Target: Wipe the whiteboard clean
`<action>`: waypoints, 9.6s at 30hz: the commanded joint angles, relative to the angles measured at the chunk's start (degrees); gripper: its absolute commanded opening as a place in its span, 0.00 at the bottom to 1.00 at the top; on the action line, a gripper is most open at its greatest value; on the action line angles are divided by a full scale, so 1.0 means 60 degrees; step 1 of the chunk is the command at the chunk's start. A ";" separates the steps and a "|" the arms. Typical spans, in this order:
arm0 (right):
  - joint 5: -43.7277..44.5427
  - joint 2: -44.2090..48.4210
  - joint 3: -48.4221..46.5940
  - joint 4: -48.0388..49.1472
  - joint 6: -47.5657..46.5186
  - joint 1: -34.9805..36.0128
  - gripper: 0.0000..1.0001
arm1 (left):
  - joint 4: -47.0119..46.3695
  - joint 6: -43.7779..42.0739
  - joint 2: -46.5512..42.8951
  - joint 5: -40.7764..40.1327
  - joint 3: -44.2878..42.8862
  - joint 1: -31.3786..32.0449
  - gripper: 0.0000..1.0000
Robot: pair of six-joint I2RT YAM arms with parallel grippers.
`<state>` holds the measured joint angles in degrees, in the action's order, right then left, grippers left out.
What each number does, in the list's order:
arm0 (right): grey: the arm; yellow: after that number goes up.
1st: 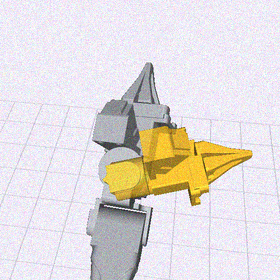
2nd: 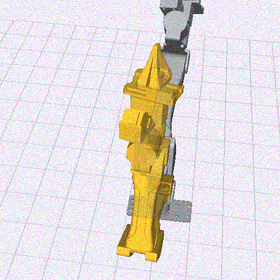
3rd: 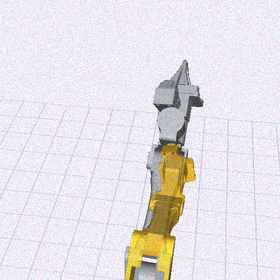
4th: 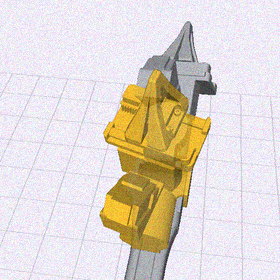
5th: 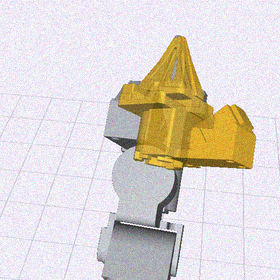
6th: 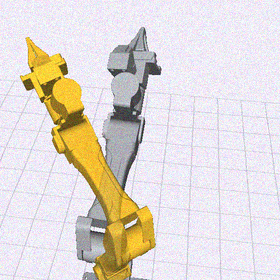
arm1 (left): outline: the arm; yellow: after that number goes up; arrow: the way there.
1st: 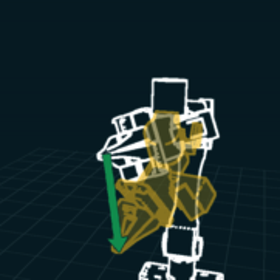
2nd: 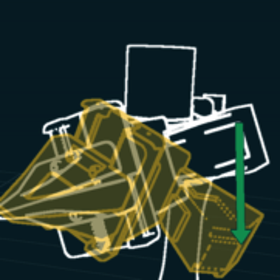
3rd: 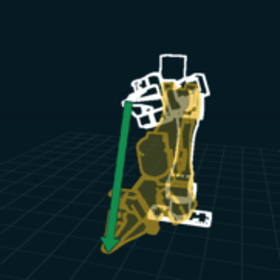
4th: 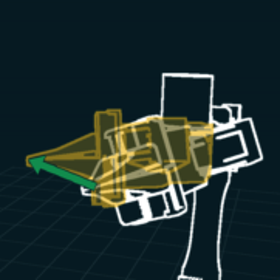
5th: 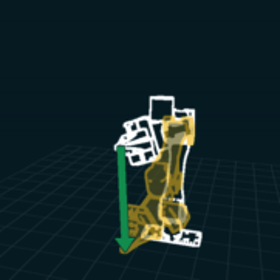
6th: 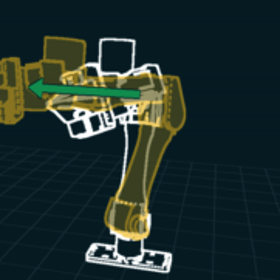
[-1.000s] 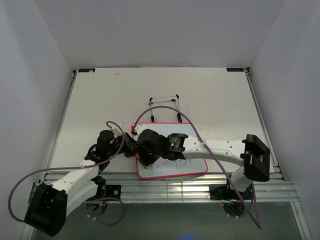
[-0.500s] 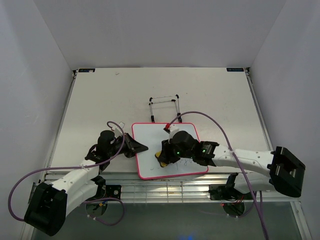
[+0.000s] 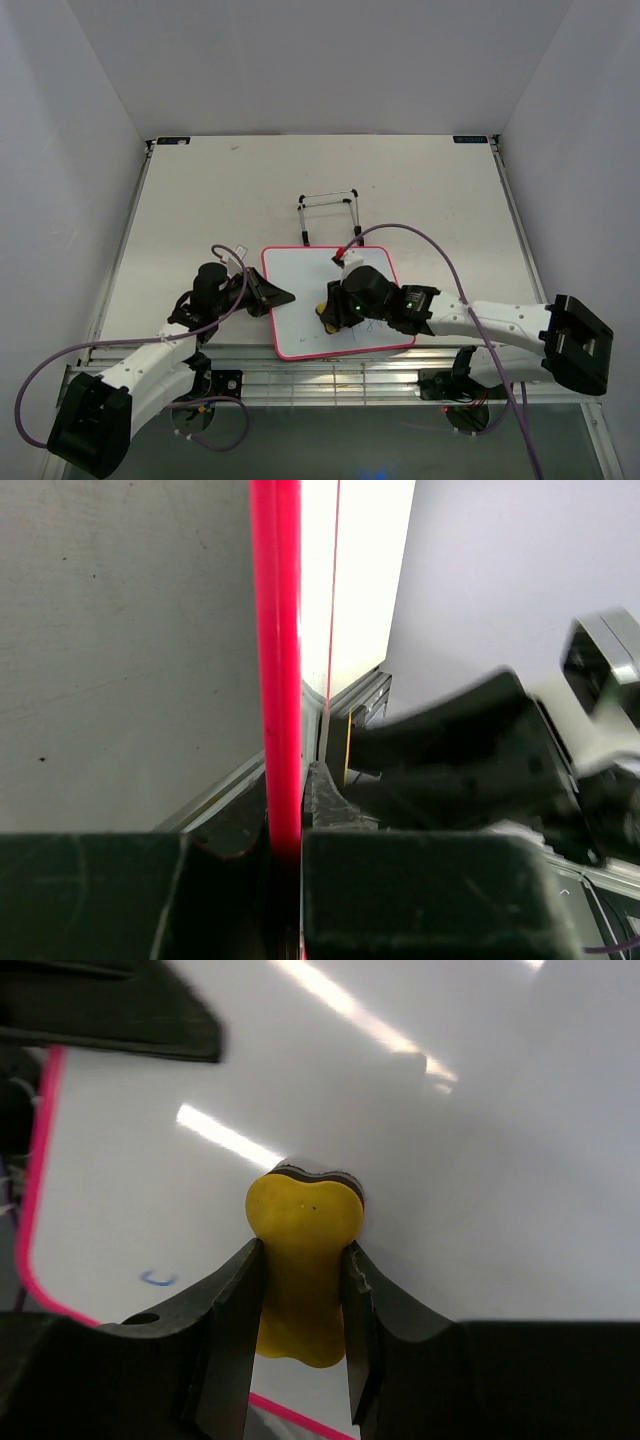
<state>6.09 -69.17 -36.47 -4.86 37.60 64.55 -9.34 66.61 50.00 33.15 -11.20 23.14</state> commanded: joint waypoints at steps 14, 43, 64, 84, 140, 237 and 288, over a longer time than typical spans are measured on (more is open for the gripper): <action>-0.0004 -0.1645 -0.0854 -0.1269 0.1085 0.2411 0.33 | 0.1220 -0.0422 -0.0672 -0.2082 -0.0081 0.0011 0.00; -0.1512 0.3282 0.3280 -0.3086 0.0780 -0.3800 0.34 | 0.5028 -0.0760 -0.2444 -0.3825 -0.0843 -0.0530 0.00; -0.2569 0.0589 0.0776 -0.0067 0.0573 0.0695 0.34 | 0.5015 -0.0862 -0.2210 -0.3620 -0.0770 -0.0692 0.00; -0.3534 0.1245 0.3207 -0.1533 -0.1023 -0.7022 0.34 | 0.3873 -0.1403 -0.1698 -0.2215 -0.0345 -0.0692 0.00; -0.5309 -0.2461 -0.0719 0.1339 -0.2268 -0.3449 0.34 | 0.2231 -0.2488 0.0442 -0.0310 -0.0565 -0.0633 0.00; -0.4061 0.4569 -0.0426 -0.3569 -0.3294 -1.0847 0.90 | -1.1464 -0.4027 0.8937 0.2165 -0.7523 -0.2332 0.00; -0.4311 0.4789 -0.0338 -0.3408 -0.3382 -1.0422 0.90 | -1.3560 -0.5374 1.1209 0.3192 -0.5487 -0.3285 0.52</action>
<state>-19.07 -41.19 -38.46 -26.92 18.50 1.63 -76.69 37.89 118.93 51.79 -44.66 3.46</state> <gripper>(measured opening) 0.900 0.506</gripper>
